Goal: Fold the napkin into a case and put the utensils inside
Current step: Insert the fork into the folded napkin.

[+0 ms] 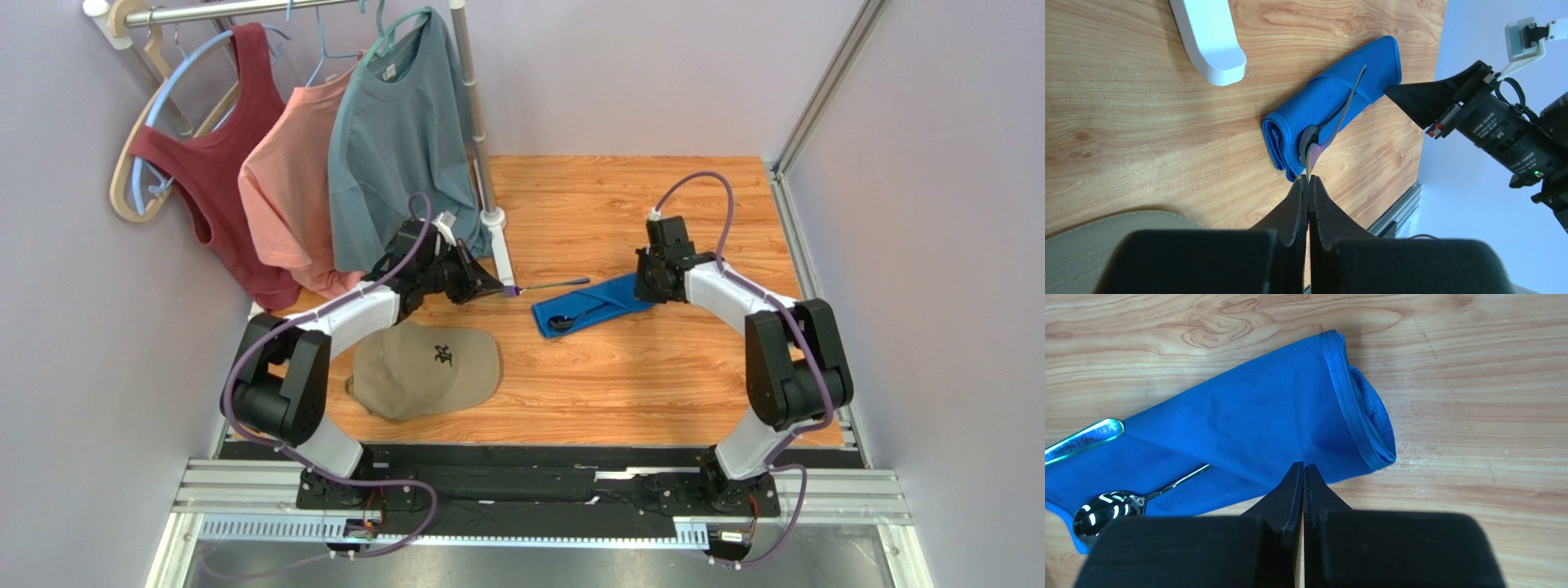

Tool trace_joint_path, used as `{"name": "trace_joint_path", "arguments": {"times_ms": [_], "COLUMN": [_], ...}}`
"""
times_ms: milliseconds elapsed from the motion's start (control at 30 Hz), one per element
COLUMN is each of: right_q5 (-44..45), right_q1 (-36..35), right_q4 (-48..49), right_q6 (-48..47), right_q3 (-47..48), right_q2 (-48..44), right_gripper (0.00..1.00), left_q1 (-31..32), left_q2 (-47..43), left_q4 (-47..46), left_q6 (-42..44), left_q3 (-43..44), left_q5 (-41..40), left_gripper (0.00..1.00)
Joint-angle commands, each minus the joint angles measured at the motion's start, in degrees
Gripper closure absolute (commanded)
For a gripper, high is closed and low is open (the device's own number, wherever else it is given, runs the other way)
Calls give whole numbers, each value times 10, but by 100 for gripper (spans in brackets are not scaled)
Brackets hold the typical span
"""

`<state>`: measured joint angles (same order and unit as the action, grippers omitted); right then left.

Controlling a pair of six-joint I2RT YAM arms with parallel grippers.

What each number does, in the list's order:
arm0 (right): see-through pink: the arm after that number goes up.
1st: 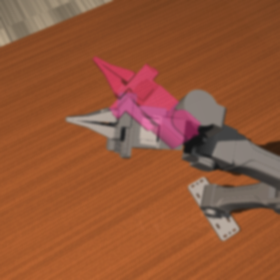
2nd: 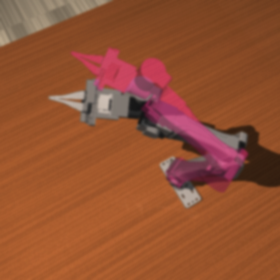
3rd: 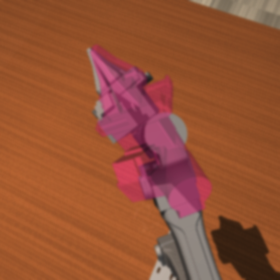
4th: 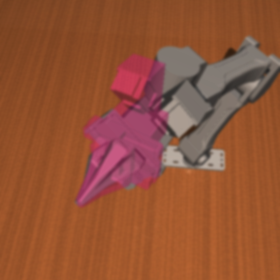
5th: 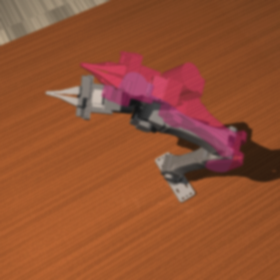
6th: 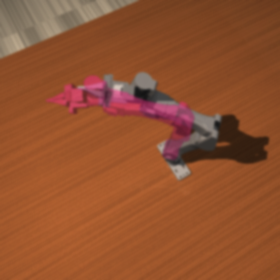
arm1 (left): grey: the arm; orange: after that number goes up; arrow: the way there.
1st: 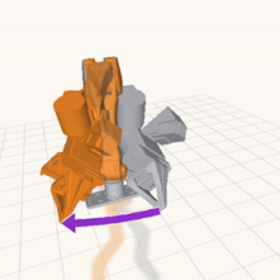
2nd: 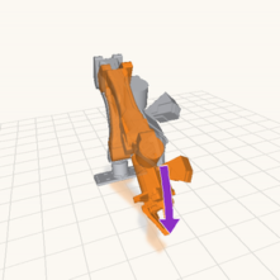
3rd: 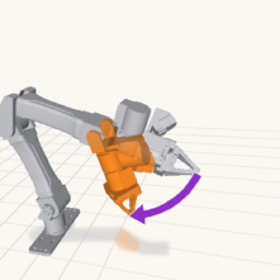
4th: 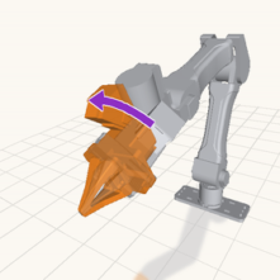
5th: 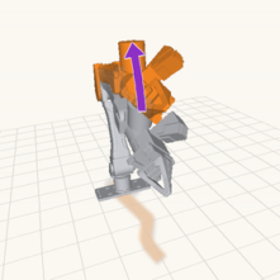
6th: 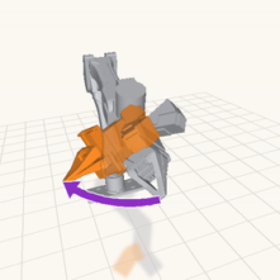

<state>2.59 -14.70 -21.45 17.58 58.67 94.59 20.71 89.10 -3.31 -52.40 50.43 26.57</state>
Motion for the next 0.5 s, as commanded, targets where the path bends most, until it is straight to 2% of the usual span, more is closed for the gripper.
{"name": "trace_joint_path", "arguments": {"times_ms": [0, 467], "right_q5": [16, 21], "right_q1": [6, 13], "right_q4": [55, 64], "right_q6": [12, 16], "right_q3": [17, 0], "right_q2": [17, 37], "right_gripper": [100, 100], "left_q1": [2, 3], "left_q2": [7, 13], "left_q4": [-26, 2], "left_q6": [16, 48], "left_q3": [28, 24], "left_q5": [10, 33], "left_gripper": [100, 100]}}
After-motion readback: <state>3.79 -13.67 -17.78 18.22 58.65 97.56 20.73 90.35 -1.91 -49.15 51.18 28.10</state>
